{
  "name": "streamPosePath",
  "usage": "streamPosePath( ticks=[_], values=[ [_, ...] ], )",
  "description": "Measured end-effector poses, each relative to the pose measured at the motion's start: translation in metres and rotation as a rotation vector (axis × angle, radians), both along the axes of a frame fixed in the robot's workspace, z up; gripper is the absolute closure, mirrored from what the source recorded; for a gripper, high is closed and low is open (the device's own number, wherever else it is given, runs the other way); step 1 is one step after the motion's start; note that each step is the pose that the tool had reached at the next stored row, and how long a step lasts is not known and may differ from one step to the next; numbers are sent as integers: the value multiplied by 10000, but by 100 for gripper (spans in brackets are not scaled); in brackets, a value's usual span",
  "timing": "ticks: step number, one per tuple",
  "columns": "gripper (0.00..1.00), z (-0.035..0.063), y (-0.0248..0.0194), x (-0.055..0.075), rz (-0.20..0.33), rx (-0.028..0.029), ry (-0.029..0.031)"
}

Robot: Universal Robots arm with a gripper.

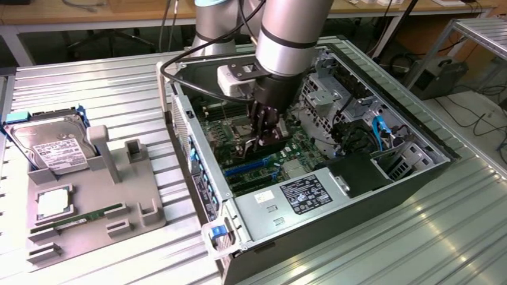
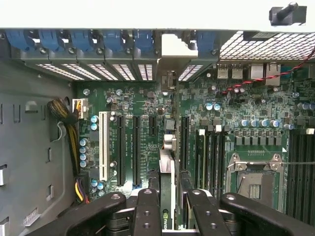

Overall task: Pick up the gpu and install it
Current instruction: 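Insert the gpu into the slot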

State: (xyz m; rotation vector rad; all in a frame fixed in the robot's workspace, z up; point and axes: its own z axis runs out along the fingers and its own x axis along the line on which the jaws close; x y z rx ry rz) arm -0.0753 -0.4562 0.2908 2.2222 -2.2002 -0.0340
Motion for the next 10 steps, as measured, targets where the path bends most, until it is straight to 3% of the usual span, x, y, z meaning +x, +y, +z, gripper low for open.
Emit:
streamPosePath(
  ticks=[10],
  values=[
    [74,-151,13,-49,-19,-47,-27]
  ],
)
